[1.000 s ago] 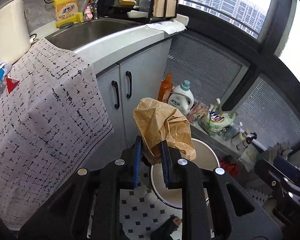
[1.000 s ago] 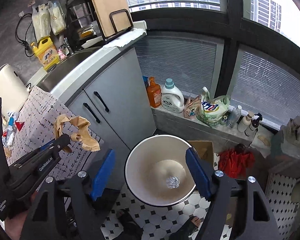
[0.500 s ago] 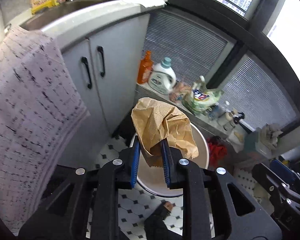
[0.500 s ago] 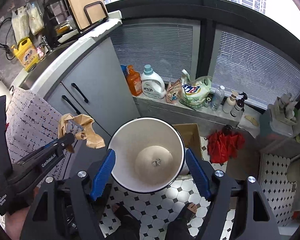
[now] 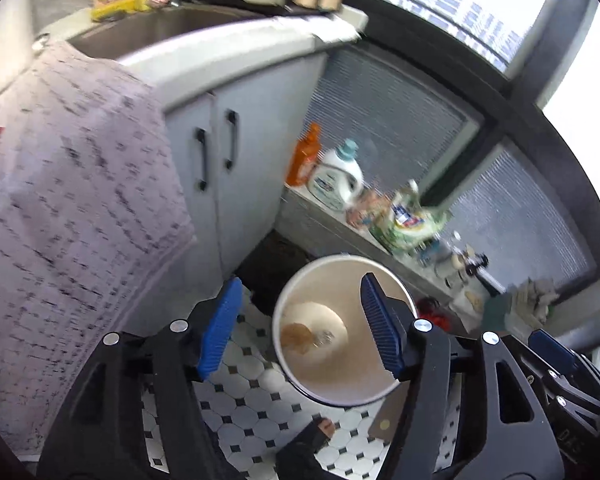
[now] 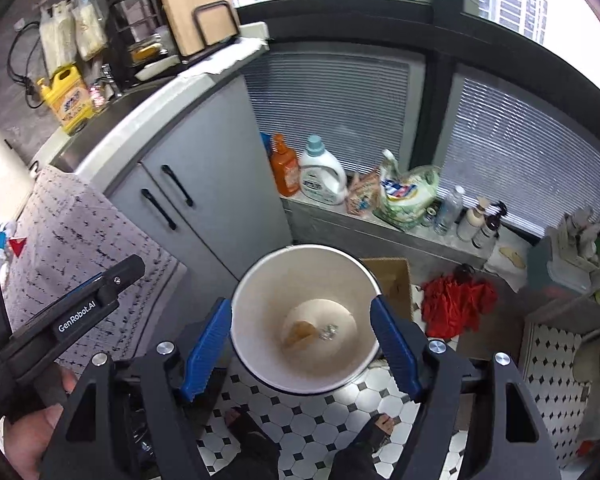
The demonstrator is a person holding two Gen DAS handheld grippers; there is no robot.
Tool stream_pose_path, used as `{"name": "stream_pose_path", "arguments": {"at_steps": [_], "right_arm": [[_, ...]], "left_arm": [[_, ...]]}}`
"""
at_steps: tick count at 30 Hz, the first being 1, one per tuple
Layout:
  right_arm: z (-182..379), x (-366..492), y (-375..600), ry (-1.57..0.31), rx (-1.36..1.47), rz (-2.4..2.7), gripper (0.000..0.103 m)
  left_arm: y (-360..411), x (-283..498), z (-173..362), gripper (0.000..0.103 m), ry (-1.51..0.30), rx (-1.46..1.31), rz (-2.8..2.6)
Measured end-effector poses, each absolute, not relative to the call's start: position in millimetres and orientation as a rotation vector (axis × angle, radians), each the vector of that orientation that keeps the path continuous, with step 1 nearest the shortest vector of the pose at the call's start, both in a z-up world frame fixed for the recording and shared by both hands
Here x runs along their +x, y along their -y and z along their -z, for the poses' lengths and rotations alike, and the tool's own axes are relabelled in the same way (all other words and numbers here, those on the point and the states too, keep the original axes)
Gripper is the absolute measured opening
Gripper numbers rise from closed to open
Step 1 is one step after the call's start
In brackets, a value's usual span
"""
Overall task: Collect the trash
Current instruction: 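Swing both tools back up toward the counter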
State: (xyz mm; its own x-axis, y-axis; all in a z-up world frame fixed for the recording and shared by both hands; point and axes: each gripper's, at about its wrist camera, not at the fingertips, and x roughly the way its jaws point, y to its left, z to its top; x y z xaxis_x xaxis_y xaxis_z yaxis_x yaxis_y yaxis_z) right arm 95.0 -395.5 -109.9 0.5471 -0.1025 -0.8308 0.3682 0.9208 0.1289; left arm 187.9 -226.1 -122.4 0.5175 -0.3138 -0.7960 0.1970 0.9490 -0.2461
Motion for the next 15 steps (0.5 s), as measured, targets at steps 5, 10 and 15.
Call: {"name": "stream_pose_path", "arguments": {"at_steps": [5,10,15], "right_arm": [[91,121,365,-0.916,0.268,0.194,0.071],[73,148,325,-0.884,0.231,0.096,0.071],[58,171,281,-0.857,0.194,-0.008,0.071]], "left_arm": [[182,197,99,0.065,-0.921,-0.167,0.214],[130,199,77,0.071,-0.854,-0.203,0.101],[73,195,59,0.082,-0.786,-0.240,-0.030]]}}
